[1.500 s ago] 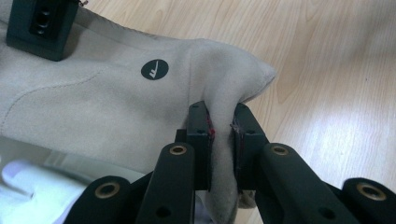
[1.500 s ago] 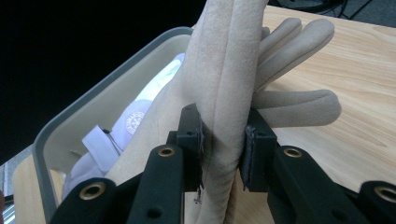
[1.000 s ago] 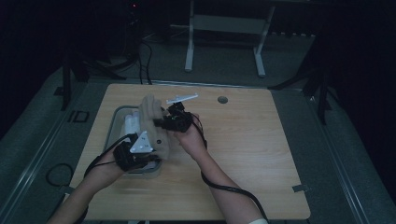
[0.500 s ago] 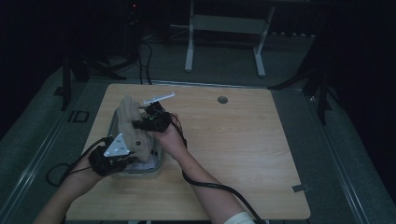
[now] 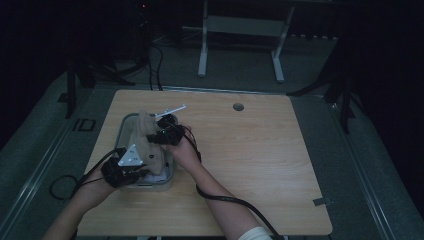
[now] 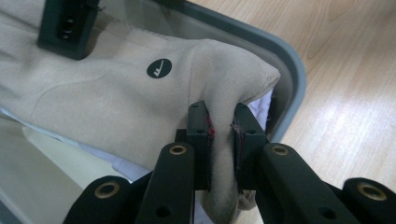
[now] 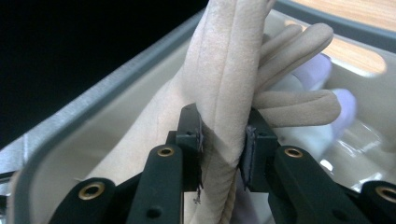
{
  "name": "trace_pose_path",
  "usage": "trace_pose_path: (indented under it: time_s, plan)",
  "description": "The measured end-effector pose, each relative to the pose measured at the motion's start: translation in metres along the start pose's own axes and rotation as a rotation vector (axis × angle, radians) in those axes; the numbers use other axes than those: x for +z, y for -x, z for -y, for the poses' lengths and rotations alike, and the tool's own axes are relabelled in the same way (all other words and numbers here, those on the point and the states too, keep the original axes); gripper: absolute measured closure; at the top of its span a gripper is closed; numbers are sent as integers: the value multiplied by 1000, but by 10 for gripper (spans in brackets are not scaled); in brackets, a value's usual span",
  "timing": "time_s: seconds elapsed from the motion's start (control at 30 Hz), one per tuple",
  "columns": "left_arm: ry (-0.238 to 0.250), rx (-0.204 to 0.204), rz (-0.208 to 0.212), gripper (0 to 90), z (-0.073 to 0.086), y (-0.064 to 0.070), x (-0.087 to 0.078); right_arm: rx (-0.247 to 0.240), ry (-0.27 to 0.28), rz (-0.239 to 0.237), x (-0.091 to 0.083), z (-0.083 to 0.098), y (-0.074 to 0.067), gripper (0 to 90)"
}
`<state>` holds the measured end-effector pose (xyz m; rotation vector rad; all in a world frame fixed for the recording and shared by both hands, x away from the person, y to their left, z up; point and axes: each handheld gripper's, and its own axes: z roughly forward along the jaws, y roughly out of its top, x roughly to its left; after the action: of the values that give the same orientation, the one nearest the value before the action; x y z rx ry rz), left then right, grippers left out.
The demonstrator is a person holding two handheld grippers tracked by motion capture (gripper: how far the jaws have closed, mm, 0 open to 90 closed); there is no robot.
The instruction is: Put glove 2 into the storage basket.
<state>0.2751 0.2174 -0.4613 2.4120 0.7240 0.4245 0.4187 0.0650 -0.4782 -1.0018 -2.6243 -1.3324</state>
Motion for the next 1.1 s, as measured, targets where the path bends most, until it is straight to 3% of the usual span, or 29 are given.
trace_pose_path:
  time_s: [0.43, 0.57, 0.67, 0.77, 0.83, 0.9, 1.0, 1.1]
  plan:
    - [-9, -42, 24, 797, 5, -1, 24, -35, -35, 41, 11, 4, 7, 685]
    - [0, -53, 36, 785, 6, -3, 24, -40, -35, 46, 11, 4, 7, 631]
    - [-1, -57, 46, 753, 6, -3, 25, -40, -28, 77, 9, 4, 7, 518]
    - [25, -60, 40, 628, 5, -1, 23, -10, -6, 54, 3, 3, 10, 407]
    - [50, -56, 10, 511, 3, 2, 19, -20, 1, 46, -2, 2, 10, 352]
    - [96, -82, -4, 349, 1, 3, 14, -25, 15, 43, -7, 1, 9, 290]
    - [165, -138, 25, 206, -2, 0, 6, -34, 25, 29, -16, 0, 9, 207]
    - [205, -186, 72, 144, -4, -3, 2, -61, 38, 27, -24, 0, 9, 191]
